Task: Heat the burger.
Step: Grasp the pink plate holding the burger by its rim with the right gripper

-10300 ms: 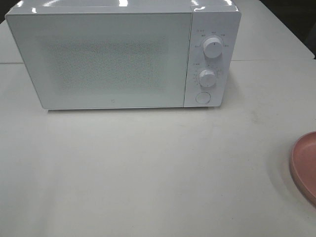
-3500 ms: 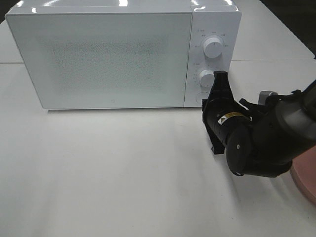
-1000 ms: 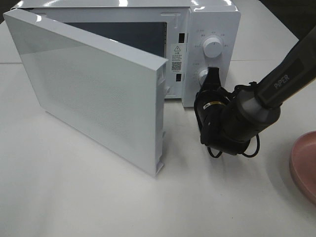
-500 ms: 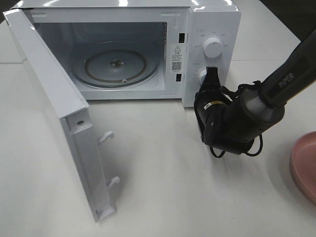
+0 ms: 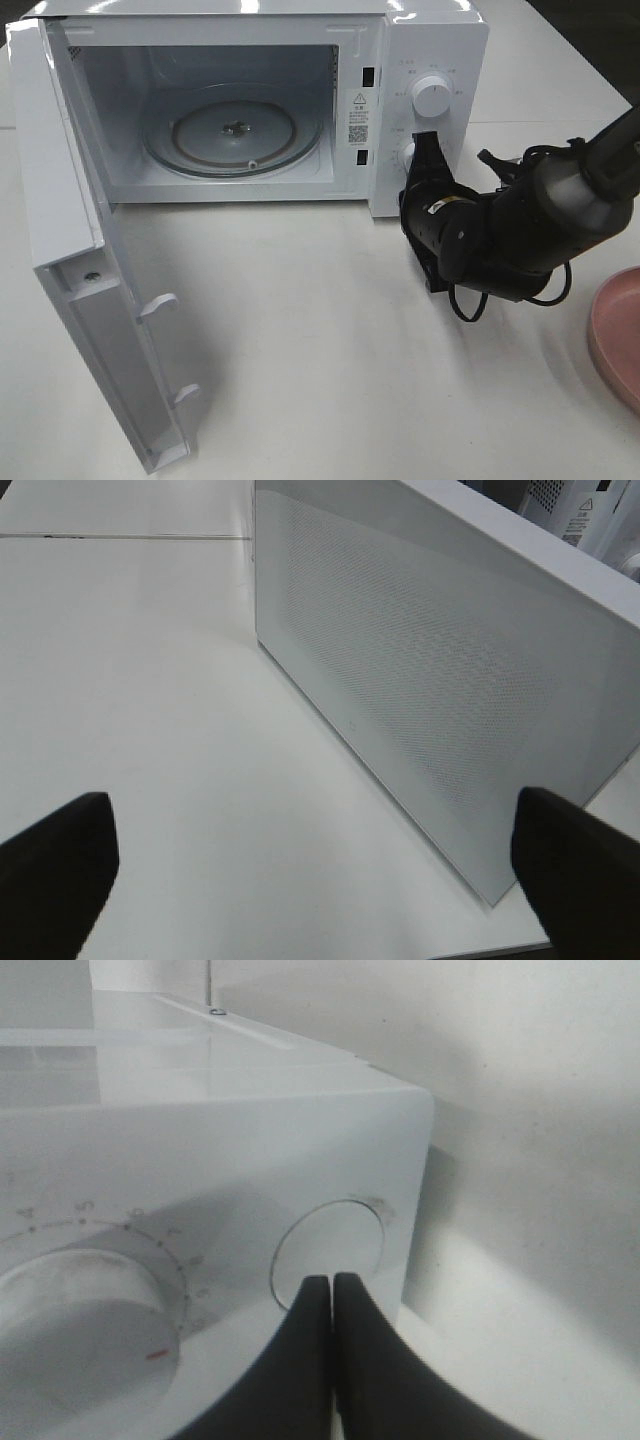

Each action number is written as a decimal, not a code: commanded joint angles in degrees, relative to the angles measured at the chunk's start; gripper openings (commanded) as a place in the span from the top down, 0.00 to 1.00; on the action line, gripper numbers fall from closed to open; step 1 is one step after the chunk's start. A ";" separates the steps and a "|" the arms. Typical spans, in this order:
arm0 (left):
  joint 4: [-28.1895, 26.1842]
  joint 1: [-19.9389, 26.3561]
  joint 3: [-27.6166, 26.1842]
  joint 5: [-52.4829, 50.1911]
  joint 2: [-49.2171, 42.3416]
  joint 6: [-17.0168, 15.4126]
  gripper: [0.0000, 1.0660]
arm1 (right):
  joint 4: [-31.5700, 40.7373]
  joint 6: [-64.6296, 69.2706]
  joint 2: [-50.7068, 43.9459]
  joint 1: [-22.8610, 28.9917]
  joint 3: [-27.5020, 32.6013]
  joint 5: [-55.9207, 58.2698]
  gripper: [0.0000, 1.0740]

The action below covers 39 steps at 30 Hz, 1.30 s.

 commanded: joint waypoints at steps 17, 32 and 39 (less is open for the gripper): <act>-0.52 -0.06 0.23 -0.11 -0.97 0.00 0.06 | -0.74 -31.86 -16.67 -0.23 8.54 18.91 0.99; -0.52 -0.06 0.23 -0.11 -0.97 0.00 0.06 | -5.61 -66.46 -25.44 -0.23 8.48 46.01 0.97; -0.52 -0.06 0.23 -0.11 -0.97 0.00 0.06 | -20.17 -67.90 -29.91 -0.23 8.42 58.90 0.96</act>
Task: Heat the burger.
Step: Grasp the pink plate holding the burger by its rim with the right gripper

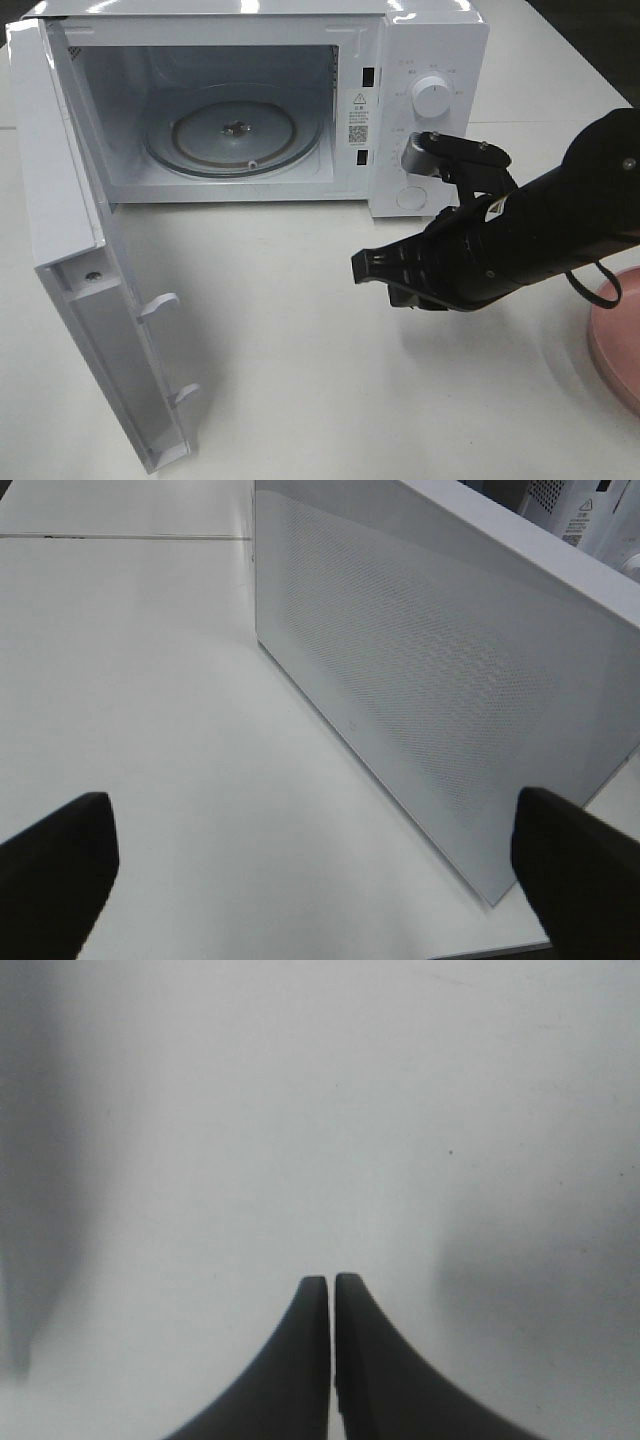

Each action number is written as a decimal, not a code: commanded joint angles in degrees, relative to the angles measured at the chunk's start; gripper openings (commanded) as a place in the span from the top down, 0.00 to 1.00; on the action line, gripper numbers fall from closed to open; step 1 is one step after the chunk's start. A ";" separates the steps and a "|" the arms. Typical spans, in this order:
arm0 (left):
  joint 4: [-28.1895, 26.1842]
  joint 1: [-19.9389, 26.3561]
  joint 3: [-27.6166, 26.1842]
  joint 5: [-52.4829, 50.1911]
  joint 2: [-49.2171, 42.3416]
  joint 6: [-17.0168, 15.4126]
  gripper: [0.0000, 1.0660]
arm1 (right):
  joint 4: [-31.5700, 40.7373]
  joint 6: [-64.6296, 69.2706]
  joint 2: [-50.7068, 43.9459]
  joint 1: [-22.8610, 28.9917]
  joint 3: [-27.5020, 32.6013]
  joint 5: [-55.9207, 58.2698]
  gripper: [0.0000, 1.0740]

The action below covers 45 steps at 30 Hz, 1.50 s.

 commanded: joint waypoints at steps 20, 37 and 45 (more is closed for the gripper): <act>-0.52 -0.06 0.23 -0.11 -0.97 0.00 0.06 | -24.58 -0.74 -8.37 -9.17 -0.11 29.79 0.88; -0.52 -0.06 0.23 -0.11 -0.97 0.00 0.06 | -30.60 0.17 -14.27 -19.54 -0.11 31.74 0.06; -0.52 -0.06 0.23 -0.11 -0.97 0.00 0.06 | -37.87 9.51 -11.00 -19.54 -0.11 32.14 0.08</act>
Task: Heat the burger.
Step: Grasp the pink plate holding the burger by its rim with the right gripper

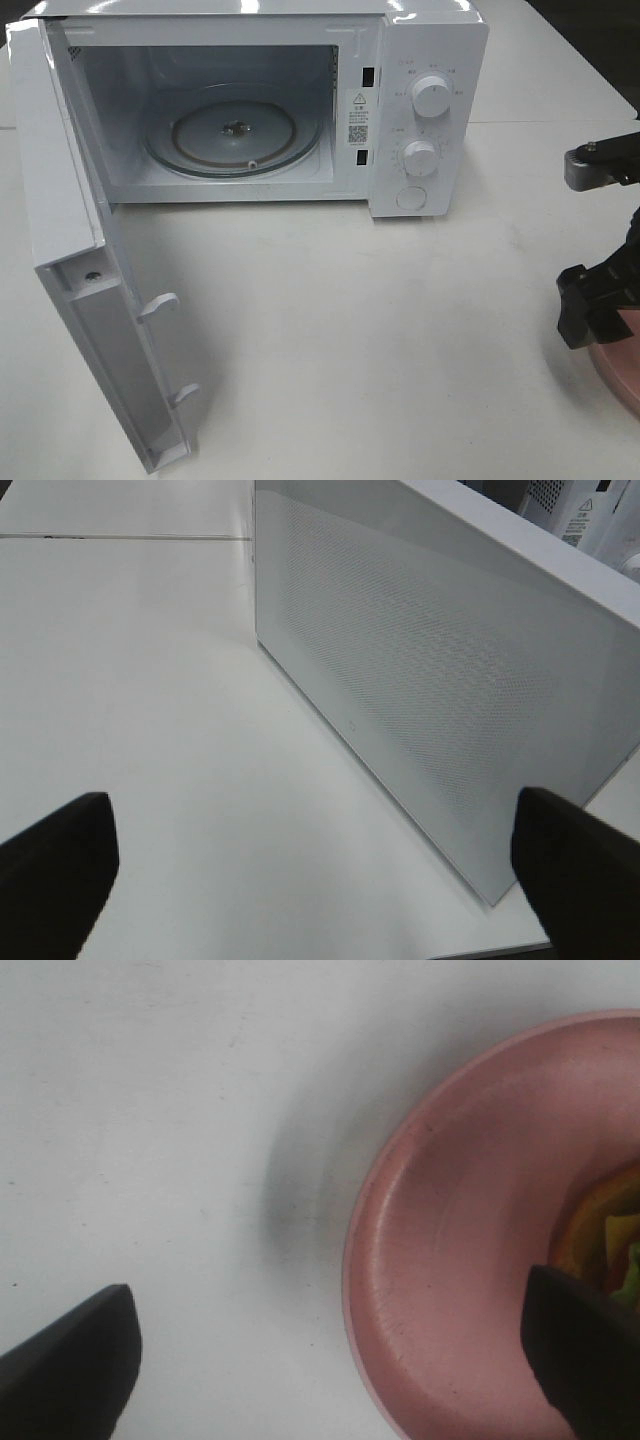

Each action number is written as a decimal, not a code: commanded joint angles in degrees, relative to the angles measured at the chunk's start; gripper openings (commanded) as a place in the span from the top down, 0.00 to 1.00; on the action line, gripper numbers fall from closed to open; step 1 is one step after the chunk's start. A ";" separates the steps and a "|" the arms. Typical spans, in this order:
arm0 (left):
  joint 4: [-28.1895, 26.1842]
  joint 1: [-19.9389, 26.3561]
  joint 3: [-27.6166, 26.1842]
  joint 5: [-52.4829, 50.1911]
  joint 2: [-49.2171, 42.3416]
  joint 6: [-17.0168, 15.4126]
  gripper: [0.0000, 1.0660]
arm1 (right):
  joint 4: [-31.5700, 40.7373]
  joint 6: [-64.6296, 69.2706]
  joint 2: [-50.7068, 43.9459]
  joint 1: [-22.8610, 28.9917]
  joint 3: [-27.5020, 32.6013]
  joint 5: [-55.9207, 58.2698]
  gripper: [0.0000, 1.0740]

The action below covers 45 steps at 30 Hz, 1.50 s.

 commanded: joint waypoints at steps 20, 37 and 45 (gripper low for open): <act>-0.52 -0.06 0.23 -0.11 -0.97 0.00 0.06 | -2.06 6.36 14.21 -3.38 -0.11 -8.54 0.14; -0.52 -0.06 0.23 -0.11 -0.97 0.00 0.06 | -2.06 6.13 21.26 -5.61 -0.11 -13.69 0.19; -0.52 -0.06 0.23 -0.11 -0.97 0.00 0.06 | -2.06 6.13 21.31 -5.61 -0.11 -14.73 0.23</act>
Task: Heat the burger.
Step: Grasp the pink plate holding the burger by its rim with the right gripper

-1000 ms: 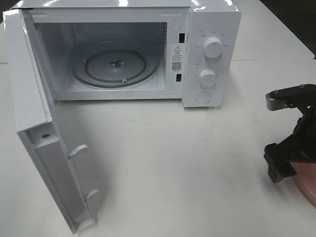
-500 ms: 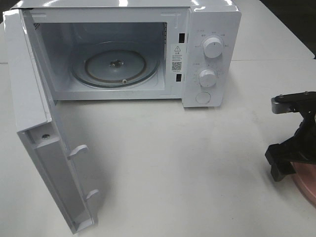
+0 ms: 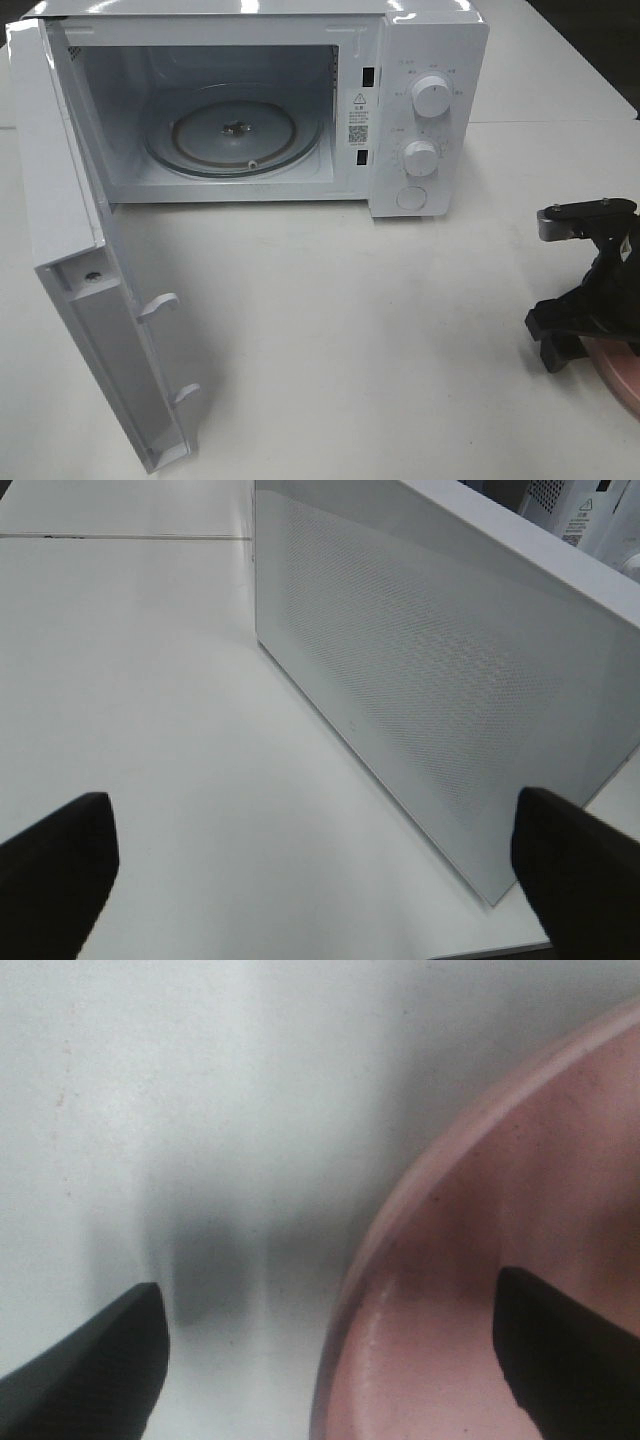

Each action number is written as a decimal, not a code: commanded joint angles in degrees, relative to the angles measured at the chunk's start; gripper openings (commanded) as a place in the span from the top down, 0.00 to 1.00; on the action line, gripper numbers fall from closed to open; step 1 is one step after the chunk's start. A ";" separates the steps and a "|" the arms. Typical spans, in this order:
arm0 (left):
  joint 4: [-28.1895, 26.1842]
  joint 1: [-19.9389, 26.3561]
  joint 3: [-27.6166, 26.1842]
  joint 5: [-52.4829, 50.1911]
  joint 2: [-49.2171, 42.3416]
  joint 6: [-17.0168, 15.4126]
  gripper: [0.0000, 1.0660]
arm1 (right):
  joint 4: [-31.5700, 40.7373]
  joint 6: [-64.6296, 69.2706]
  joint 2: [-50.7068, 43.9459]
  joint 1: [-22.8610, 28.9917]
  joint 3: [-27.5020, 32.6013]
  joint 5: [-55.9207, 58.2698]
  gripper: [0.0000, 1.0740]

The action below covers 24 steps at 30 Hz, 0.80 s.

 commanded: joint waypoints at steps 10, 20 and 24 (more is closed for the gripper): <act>-0.52 -0.06 0.23 -0.11 -0.97 0.00 0.06 | -0.06 0.29 0.29 -1.55 0.00 0.06 0.25; -0.52 -0.06 0.23 -0.11 -0.97 0.00 0.06 | -0.06 0.23 0.34 -1.55 0.00 0.57 0.28; -0.52 -0.06 0.23 -0.11 -0.97 0.00 0.06 | -0.06 -0.17 0.34 -1.55 0.00 2.29 0.33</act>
